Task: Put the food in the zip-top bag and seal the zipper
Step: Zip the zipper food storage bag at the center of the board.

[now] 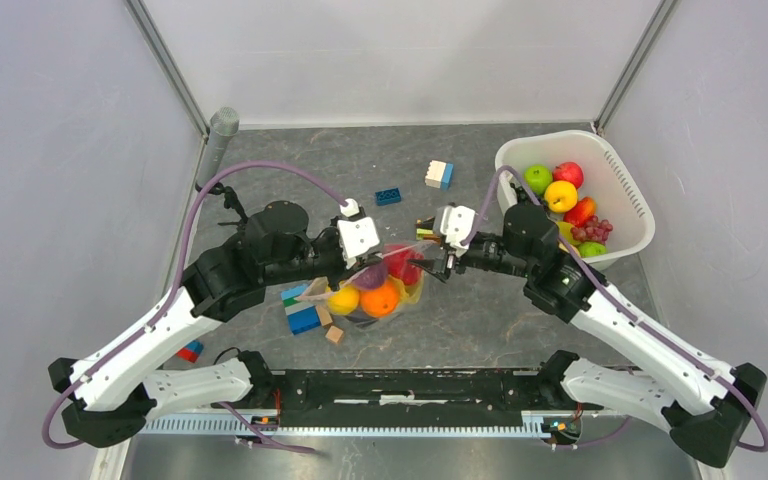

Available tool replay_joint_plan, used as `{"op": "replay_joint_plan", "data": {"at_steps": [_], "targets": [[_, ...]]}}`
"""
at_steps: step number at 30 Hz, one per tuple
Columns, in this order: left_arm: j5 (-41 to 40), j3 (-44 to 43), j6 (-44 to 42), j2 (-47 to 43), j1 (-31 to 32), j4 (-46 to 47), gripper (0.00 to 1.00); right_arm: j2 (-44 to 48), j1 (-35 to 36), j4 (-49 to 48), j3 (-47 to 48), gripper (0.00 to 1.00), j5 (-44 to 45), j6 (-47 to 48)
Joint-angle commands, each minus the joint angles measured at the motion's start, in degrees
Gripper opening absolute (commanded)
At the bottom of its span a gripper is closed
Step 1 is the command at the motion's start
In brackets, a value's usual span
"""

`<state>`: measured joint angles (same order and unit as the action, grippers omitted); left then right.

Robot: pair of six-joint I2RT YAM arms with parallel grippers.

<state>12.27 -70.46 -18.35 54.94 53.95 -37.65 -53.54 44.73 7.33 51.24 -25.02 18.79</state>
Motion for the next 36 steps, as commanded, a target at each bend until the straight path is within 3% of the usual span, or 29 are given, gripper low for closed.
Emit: {"op": "replay_joint_plan", "data": {"at_steps": [1, 2, 4, 6, 9, 12, 24, 33, 36], "targets": [[3.42, -3.02, 0.66, -0.09, -0.01, 1.80, 0.02, -3.79, -0.08, 1.70, 6.07, 0.69, -6.30, 4.22], [3.77, -3.21, 0.73, -0.04, 0.01, 1.79, 0.02, -4.56, -0.08, 1.11, 6.57, 0.68, -6.97, 4.09], [3.83, -3.46, 0.94, -0.01, -0.01, 1.79, 0.02, -6.40, -0.07, 1.11, 7.94, 0.58, -8.87, 3.98], [3.57, -3.48, 0.96, -0.14, 0.01, 1.79, 0.02, -8.03, -0.08, 1.54, 8.91, 0.44, -10.46, 4.02], [2.58, -2.94, 1.04, -0.61, -0.01, 1.78, 0.02, -8.28, -0.06, 0.16, 7.90, 0.16, -10.65, 3.27], [0.82, -1.96, 1.54, -1.64, 0.01, 1.83, 0.02, -6.38, -0.07, -3.22, 4.81, 0.02, -5.77, 1.21], [-14.67, 4.89, 6.13, -9.30, 0.01, 2.14, 0.02, 0.85, -0.17, -14.62, -5.69, 0.00, 30.45, -11.18], [-20.20, 6.12, 6.44, -11.68, 0.01, -1.28, 0.02, 4.55, -0.30, -17.51, -10.32, 0.00, 40.20, -15.79], [-21.47, 6.55, 6.46, -12.36, 0.00, -1.56, 0.02, 5.02, -0.43, -17.39, -10.62, 0.00, 39.69, -16.23]]}}
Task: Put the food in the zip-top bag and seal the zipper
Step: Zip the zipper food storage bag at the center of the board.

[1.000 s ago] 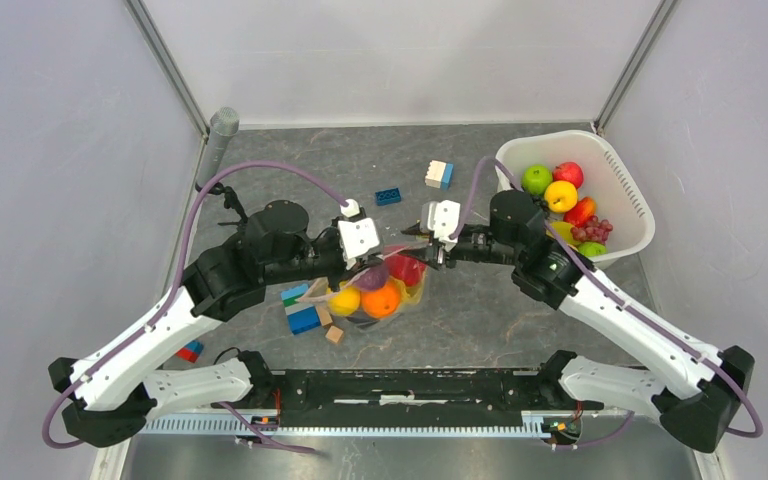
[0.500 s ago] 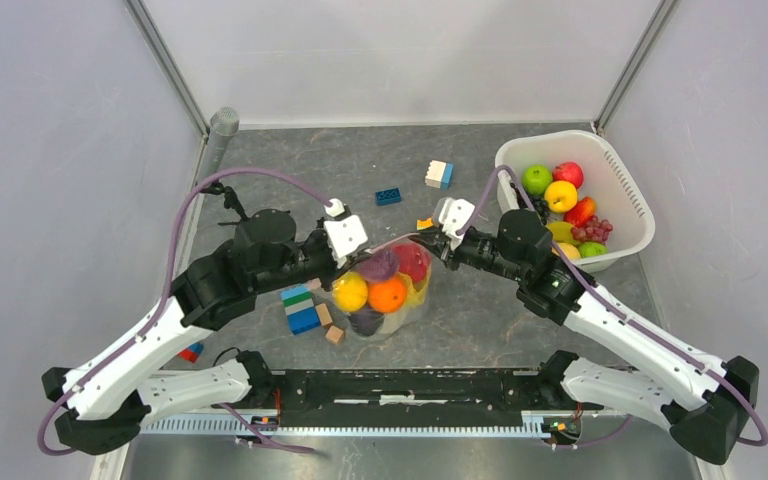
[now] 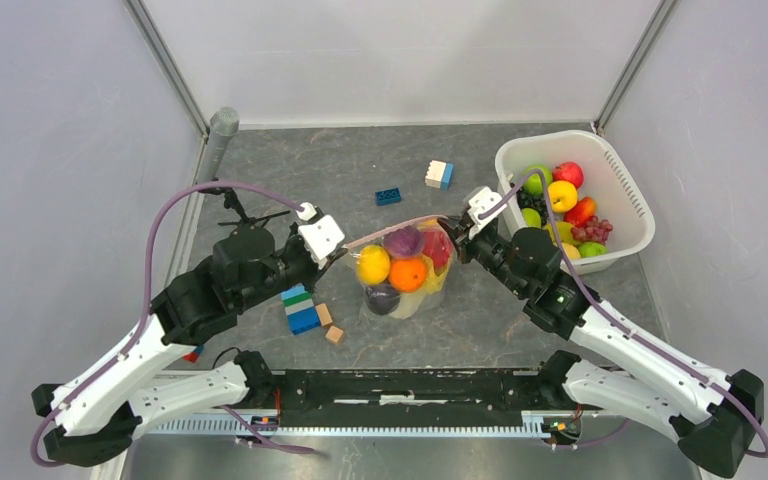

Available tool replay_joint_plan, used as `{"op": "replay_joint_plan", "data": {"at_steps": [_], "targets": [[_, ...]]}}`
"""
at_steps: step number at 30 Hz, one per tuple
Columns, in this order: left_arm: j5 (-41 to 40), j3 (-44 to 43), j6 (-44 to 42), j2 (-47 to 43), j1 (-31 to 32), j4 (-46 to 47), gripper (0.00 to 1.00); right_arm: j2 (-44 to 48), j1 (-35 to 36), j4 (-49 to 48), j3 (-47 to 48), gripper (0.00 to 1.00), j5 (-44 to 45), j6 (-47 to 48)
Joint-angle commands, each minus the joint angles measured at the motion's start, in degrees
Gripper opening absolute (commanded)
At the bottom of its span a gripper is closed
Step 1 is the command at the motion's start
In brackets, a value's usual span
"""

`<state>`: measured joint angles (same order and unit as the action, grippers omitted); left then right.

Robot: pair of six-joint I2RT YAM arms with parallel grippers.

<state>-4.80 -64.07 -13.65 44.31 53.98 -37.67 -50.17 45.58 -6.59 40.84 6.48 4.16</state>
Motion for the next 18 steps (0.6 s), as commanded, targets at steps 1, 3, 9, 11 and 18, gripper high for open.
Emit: {"op": "replay_joint_plan", "data": {"at_steps": [1, 3, 9, 11, 18], "targets": [[-4.45, 0.33, 1.81, -1.85, -0.01, -1.29, 0.02, 1.66, -1.26, -3.58, -0.23, 0.00, 7.37, -1.68], [-4.35, 0.53, 2.30, -1.89, -0.01, -0.55, 0.06, 1.50, -1.33, -3.99, -0.19, 0.00, 4.75, -1.64], [-8.75, 0.89, 6.22, -2.00, -0.06, 1.85, 0.79, 0.52, -1.37, -4.35, 0.55, 0.00, 0.67, -1.65], [-11.29, 1.22, 7.94, -2.90, -0.01, 3.38, 0.99, 0.34, -1.34, -4.33, 1.26, 0.00, 1.22, -1.79], [-14.05, 3.49, 13.01, -6.39, -0.01, 9.19, 1.00, -8.59, -1.37, -1.99, 14.70, 0.00, 1.47, -0.03]]}}
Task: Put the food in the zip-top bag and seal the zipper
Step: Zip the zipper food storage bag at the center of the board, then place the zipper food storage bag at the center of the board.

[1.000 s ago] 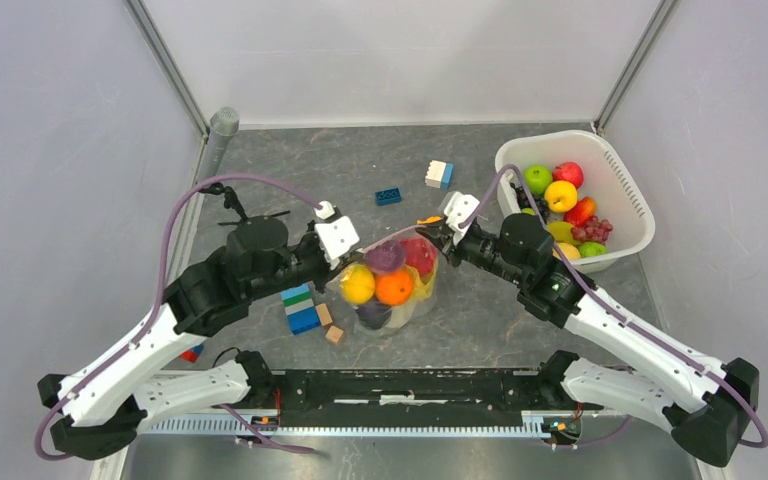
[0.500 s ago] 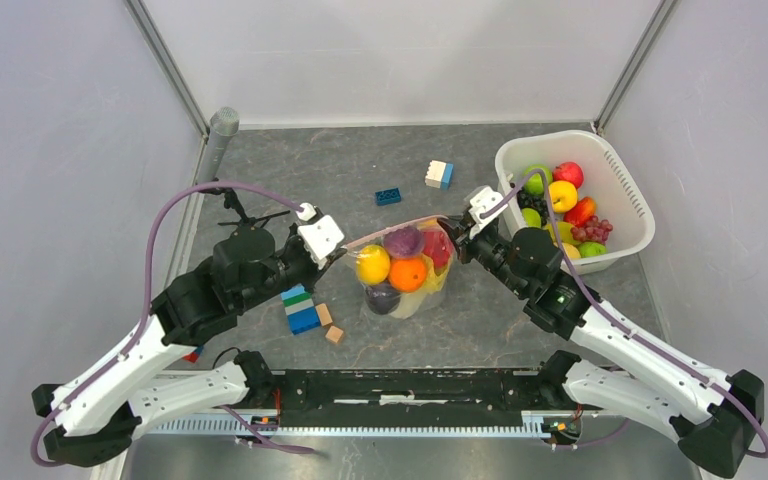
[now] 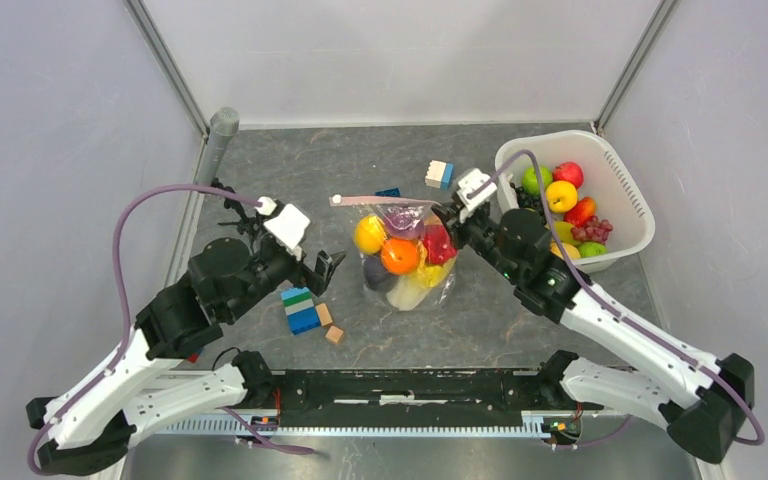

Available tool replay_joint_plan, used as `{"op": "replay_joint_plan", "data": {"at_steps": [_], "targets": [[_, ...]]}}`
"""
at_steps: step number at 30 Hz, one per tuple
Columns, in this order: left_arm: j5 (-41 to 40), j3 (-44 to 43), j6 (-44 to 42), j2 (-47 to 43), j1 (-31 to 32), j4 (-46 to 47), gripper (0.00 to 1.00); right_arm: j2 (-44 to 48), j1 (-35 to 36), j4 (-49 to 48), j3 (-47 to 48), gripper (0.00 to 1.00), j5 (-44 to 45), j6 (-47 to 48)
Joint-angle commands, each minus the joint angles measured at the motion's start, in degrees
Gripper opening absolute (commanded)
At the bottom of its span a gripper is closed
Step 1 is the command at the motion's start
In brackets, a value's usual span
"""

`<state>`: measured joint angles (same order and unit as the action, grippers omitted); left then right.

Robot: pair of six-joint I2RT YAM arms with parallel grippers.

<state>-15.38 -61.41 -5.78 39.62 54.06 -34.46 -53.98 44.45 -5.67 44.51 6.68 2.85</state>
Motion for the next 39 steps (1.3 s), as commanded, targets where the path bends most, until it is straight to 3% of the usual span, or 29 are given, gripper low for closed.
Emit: {"op": "replay_joint_plan", "data": {"at_steps": [1, 7, 9, 11, 13, 17, 19, 23, 28, 34, 39], "targets": [[-3.79, 1.01, 5.17, -1.99, -0.10, 6.46, 1.00, -6.94, -0.24, -2.54, 13.82, 0.00, 1.64, 1.93], [-6.75, 1.78, 8.28, -3.90, -0.11, 7.81, 1.00, -20.09, -0.76, 2.24, 35.61, 0.00, 2.25, 5.86], [-7.35, 2.20, 8.55, -4.62, -0.10, 7.95, 1.00, -21.09, -0.74, 2.42, 37.69, 0.00, 0.64, 6.44], [-7.49, 2.71, 8.75, -5.20, -0.10, 8.25, 1.00, -19.92, -0.76, 2.33, 34.91, 0.00, -2.31, 6.37], [-7.48, 2.96, 8.86, -5.68, -0.11, 8.27, 1.00, -16.28, -0.76, 1.23, 26.19, 0.00, -8.00, 5.90], [-7.13, 3.22, 8.62, -6.54, -0.17, 9.26, 1.00, -9.26, -0.56, -1.99, 7.89, 0.02, -30.73, 4.91], [-6.47, 2.88, 8.27, -6.23, -0.10, 9.67, 1.00, -8.53, -0.10, -0.61, 1.04, 0.05, -36.08, 5.39], [-4.49, 2.53, 8.15, -4.39, -0.12, 10.11, 1.00, -8.86, 0.21, 1.23, -7.68, 0.14, -37.95, 4.12], [-3.51, 2.40, 8.59, -3.14, -0.10, 9.43, 1.00, -2.56, 0.25, 0.78, -12.93, 0.38, -41.86, 3.59], [-2.03, 2.61, 9.06, -1.61, -0.10, 8.61, 1.00, 5.50, 0.20, 0.41, -11.46, 0.62, -43.60, 2.05], [-2.63, 3.46, 11.23, 0.14, -0.13, 8.76, 1.00, 7.85, 0.20, -11.94, -14.36, 0.70, -39.83, -8.77]]}}
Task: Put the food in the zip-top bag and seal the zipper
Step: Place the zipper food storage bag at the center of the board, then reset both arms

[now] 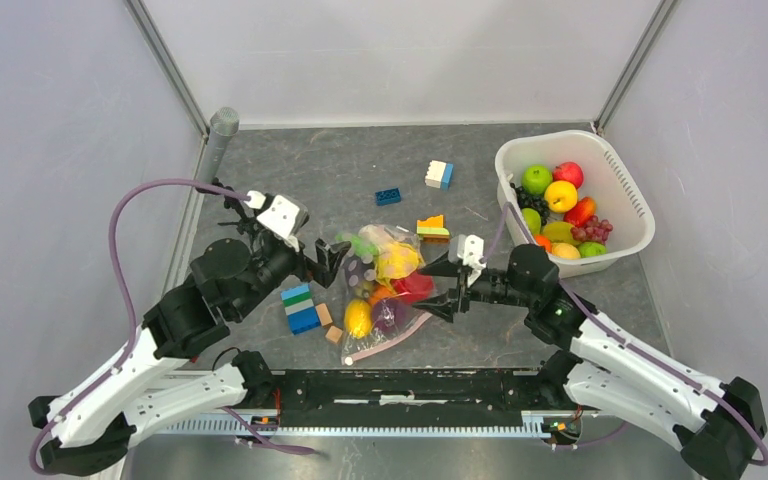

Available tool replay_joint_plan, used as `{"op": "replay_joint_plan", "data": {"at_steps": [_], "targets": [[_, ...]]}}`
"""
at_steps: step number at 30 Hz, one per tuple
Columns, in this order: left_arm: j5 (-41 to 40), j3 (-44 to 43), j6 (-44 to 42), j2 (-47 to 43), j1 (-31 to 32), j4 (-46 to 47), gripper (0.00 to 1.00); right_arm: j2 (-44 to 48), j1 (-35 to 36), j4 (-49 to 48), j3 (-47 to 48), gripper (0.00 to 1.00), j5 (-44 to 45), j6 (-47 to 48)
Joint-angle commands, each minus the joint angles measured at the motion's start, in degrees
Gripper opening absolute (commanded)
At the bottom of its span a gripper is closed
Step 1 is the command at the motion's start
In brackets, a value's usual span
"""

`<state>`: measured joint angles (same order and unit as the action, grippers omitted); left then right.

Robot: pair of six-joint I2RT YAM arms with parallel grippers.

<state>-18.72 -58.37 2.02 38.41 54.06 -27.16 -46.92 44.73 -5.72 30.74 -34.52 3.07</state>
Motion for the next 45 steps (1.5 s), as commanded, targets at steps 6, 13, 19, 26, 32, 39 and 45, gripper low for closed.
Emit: {"op": "replay_joint_plan", "data": {"at_steps": [6, 13, 19, 26, 32, 39, 45], "targets": [[-0.32, 2.95, 6.42, 2.48, -0.14, 3.88, 1.00, -13.97, 0.02, -21.77, -1.03, 0.51, 11.54, -22.49], [0.01, 5.28, 9.05, 3.57, -0.18, 3.19, 1.00, -24.89, 0.57, -16.54, -3.24, 0.42, 9.14, -16.35], [-2.49, 8.01, 10.70, 5.02, -0.23, 3.07, 1.00, -14.16, 0.88, -12.51, -11.79, 0.44, 13.69, -14.94], [-7.38, 10.16, 16.53, 7.42, -0.37, 2.36, 1.00, -0.86, 0.89, -10.12, -11.05, 0.58, 24.14, -13.62], [-12.59, 11.89, 23.90, 8.15, -1.34, -0.49, 1.00, 9.35, 0.88, -12.19, -9.68, 0.68, 34.79, -11.60], [-4.59, 12.92, 23.04, 8.20, -10.26, 0.57, 1.00, 9.96, 0.78, -2.82, -0.27, 0.91, 62.96, -5.83], [-0.54, 13.09, 22.37, 7.33, -15.28, 2.44, 1.00, 3.31, 0.73, 4.64, 10.59, 0.94, 75.62, -0.71]]}}
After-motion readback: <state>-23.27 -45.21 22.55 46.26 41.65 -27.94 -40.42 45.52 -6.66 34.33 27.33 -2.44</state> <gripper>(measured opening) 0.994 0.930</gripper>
